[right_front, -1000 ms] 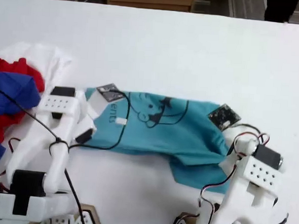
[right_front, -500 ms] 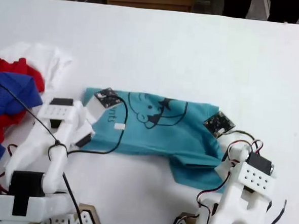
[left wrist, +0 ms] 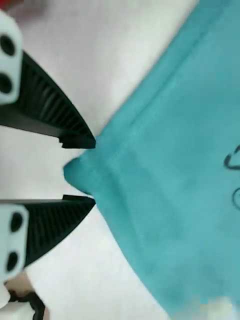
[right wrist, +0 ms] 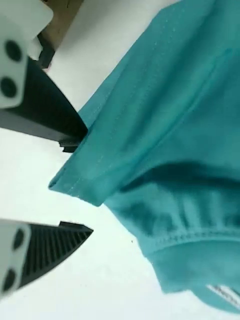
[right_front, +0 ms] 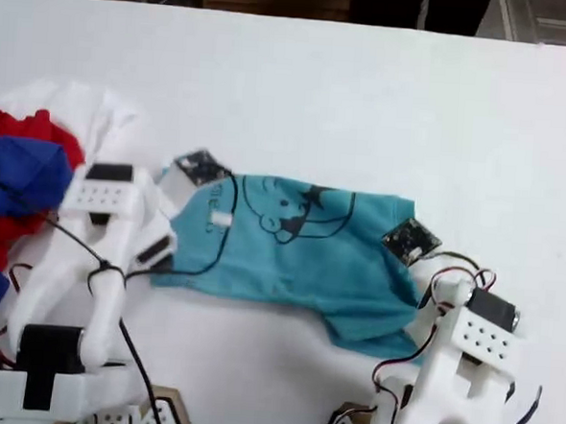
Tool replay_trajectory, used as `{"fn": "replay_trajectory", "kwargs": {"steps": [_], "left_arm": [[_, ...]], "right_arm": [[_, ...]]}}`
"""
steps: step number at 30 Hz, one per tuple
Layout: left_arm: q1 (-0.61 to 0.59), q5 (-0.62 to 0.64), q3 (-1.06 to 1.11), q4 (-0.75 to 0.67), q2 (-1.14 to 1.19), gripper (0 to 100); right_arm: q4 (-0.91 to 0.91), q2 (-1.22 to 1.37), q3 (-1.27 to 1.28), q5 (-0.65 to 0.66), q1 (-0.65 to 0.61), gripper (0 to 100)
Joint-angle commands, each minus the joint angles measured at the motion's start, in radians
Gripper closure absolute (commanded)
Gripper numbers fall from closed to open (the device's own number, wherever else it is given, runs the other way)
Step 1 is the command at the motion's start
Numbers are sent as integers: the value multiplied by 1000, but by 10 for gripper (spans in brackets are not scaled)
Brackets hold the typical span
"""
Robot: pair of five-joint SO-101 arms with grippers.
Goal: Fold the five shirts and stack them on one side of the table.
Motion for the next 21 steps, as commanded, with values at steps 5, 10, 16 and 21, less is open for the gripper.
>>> {"fn": "replay_trajectory", "kwargs": {"steps": [5, 10, 16, 21], "left_arm": [[-9, 0, -302, 110, -25, 828], [2, 38, -343, 71, -20, 989], [91, 160, -254, -152, 44, 973], [147, 227, -277, -285, 278, 973]], "right_arm": [[114, -27, -325, -126, 12, 825], [-5, -16, -404, -287, -59, 978], [-226, 128, -400, -497, -275, 979], [-395, 424, -428, -577, -384, 979]]}}
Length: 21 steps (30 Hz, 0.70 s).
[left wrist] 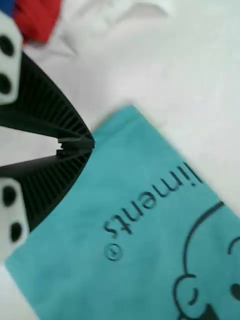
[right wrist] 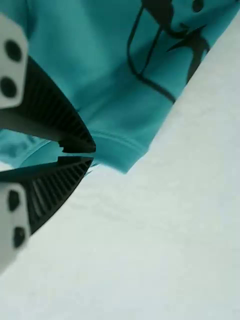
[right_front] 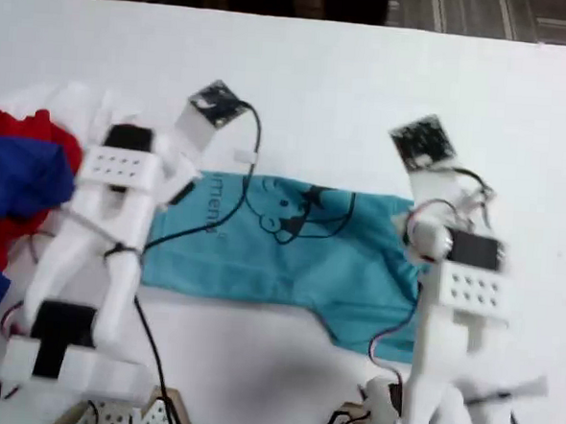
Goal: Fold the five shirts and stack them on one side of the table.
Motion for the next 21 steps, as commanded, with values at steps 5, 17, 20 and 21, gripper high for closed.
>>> {"fn": "replay_trajectory", "kwargs": {"steps": [5, 17, 20, 21], "left_arm": [[-15, 55, -180, -101, 333, 973], [-75, 52, -745, 204, 726, 973], [-72, 52, -886, 295, 809, 973], [-72, 52, -931, 319, 830, 973]], "right_arm": [[-88, 467, -235, -55, -28, 979], [15, 1035, -743, -55, 71, 979], [64, 1092, -870, -55, 74, 979], [81, 1112, -913, -55, 76, 979]]}}
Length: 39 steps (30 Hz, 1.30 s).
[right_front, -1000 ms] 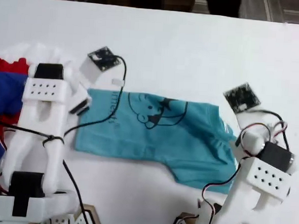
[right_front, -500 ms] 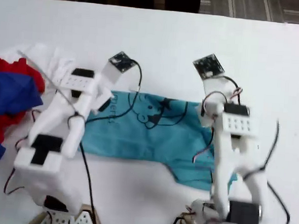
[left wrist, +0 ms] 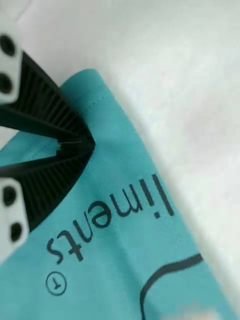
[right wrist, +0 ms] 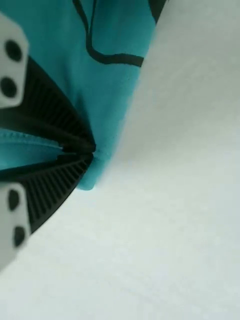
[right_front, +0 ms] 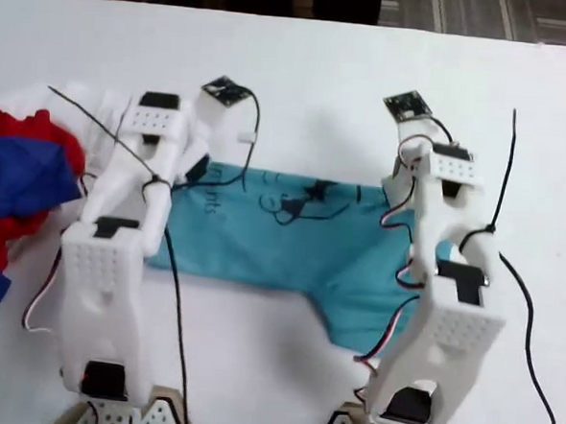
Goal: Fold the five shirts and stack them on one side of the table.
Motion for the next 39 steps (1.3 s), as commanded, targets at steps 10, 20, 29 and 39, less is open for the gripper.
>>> {"fn": "replay_trajectory", "kwargs": {"steps": [10, 20, 29, 39], "left_arm": [[-3, 0, -390, 331, 97, 973], [-2, 31, -478, 413, 18, 973], [26, 31, -93, 290, -278, 972], [38, 29, 682, -149, -700, 973]], "right_arm": [[199, 18, -290, -6, 31, 978], [199, -323, 6, 49, 25, 978], [-77, -707, 620, 127, 25, 978], [-77, -888, 801, 127, 25, 978]]}}
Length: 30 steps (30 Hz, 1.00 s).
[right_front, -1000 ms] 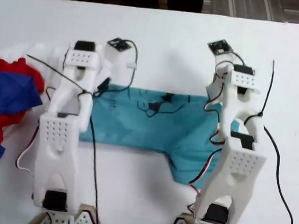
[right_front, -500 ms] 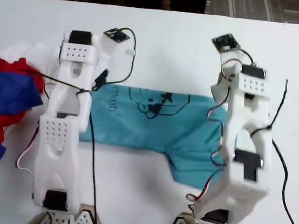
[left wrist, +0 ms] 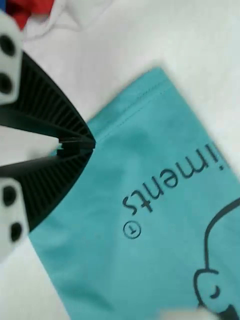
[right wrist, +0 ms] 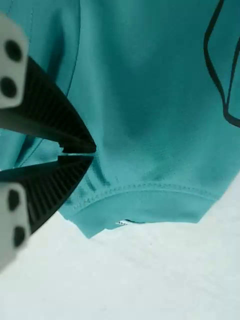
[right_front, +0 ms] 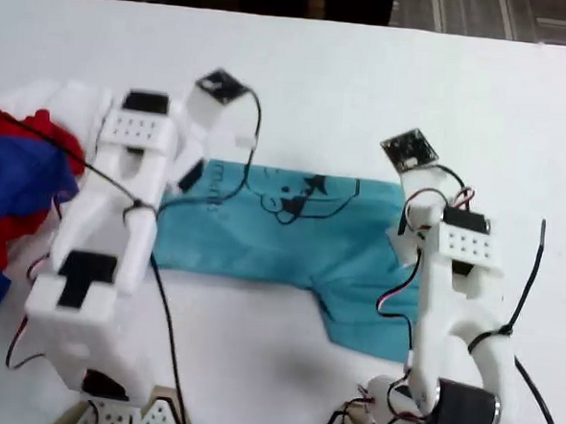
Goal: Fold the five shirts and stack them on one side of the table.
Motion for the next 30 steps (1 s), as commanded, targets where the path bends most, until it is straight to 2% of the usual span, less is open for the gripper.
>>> {"fn": "replay_trajectory", "kwargs": {"steps": [1, 9, 14, 18, 24, 30], "left_arm": [[8, 3, 223, -147, -170, 973], [5, 11, 423, -222, -282, 973], [-21, 11, 588, -365, -296, 973], [-43, 9, 711, -465, -296, 973], [-49, 12, 730, -466, -299, 973], [-49, 12, 730, -474, -298, 973]], "right_arm": [[-12, -90, 29, 6, 2, 978], [41, -240, 126, 25, 2, 978], [44, -351, 265, 34, 1, 978], [39, -421, 393, 94, -62, 978], [42, -479, 491, 157, -151, 978], [71, -541, 459, 155, -156, 978]]}}
